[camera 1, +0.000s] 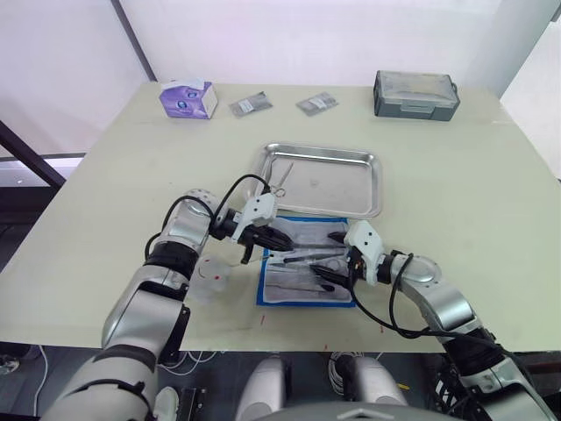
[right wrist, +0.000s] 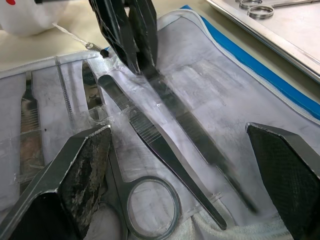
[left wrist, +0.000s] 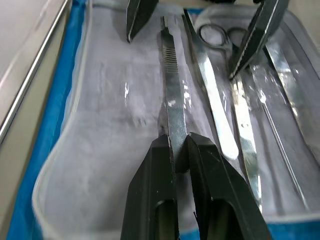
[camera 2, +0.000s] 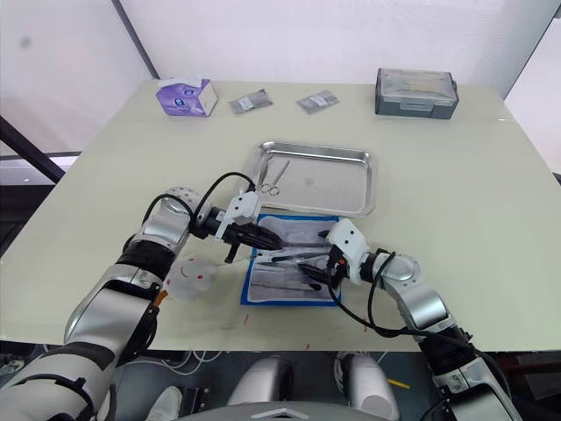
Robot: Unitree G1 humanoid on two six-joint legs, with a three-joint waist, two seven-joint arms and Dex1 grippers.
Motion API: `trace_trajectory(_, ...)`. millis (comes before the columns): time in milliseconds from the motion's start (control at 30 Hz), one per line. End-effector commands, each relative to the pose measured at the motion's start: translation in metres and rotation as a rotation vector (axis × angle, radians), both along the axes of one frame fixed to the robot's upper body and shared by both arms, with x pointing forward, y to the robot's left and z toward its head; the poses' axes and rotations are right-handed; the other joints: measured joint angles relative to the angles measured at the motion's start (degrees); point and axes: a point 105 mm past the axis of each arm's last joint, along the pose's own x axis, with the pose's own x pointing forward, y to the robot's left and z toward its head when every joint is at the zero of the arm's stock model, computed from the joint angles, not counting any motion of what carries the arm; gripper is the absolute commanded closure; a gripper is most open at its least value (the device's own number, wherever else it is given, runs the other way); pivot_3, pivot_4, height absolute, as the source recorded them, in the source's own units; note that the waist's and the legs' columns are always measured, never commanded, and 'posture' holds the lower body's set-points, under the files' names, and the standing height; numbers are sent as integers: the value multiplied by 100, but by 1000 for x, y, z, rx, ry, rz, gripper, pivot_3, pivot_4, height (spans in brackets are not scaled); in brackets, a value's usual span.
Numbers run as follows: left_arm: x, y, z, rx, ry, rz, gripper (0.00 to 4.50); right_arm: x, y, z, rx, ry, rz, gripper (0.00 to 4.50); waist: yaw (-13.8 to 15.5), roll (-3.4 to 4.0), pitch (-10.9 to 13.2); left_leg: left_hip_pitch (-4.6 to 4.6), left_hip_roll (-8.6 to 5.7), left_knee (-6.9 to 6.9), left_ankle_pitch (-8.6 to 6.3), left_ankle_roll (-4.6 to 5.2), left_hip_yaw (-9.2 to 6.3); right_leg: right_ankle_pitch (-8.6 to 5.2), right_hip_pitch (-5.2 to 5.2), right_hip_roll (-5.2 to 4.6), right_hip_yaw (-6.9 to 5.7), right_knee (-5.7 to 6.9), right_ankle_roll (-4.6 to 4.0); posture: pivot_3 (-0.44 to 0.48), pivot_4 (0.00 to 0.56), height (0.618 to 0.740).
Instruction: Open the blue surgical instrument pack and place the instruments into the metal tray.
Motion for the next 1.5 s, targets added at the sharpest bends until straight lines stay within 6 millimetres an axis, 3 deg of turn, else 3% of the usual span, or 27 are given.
trace_trajectory(33, -9, 6, 7, 40, 18, -45, 4488, -14, -29, -62, -161, 211, -90, 0, 0, 0, 1, 0, 0, 0, 0, 0, -1, 0, 0, 0, 0, 0, 0, 0, 150, 738)
trace_trajectory(667, -11, 28, 38, 74, 6, -5, 4488, -13, -27, -62, -161, 212, -87, 0, -1, -2, 13, -2, 2, -2, 0, 0, -4, -1, -1, 0, -3, -2, -1, 0, 150, 738)
trace_trajectory(1500, -26, 61, 51, 165, 31, 34, 4488, -12, -27, -62, -163, 210, -79, 0, -1, -2, 29, -1, 3, -2, 0, 0, -3, -1, -2, 0, -3, -2, -1, 0, 150, 738)
